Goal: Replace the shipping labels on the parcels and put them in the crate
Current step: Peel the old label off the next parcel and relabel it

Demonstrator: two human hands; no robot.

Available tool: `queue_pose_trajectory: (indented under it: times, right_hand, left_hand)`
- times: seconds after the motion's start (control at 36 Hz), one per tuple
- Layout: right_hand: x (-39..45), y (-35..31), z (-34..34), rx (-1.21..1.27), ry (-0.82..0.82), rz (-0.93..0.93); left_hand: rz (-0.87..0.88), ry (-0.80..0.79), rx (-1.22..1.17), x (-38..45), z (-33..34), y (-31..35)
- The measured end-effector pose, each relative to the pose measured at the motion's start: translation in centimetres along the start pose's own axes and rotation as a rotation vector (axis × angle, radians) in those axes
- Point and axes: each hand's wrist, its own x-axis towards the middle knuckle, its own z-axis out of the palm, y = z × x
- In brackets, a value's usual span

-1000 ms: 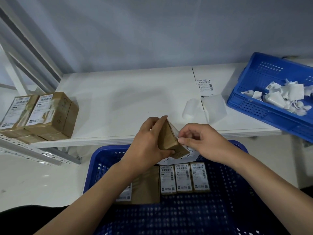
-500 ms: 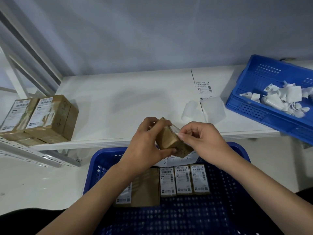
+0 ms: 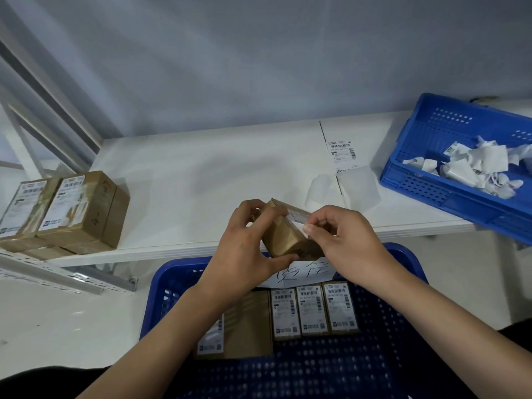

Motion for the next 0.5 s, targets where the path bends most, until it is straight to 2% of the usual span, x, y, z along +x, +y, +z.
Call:
queue_pose_trajectory:
  times: [0.19,0.5]
  right_hand:
    - [0.08,0.05,-0.26,0.046,-0.017,0.102]
    - [0.31,-0.14,-0.89,0.093,-0.023,0.162]
  left_hand:
    - [0.034,0.017,0.026,-0.03,0.18,0.12]
    - [0.069,0.036,0.043,-0.11,-0.17,0.42]
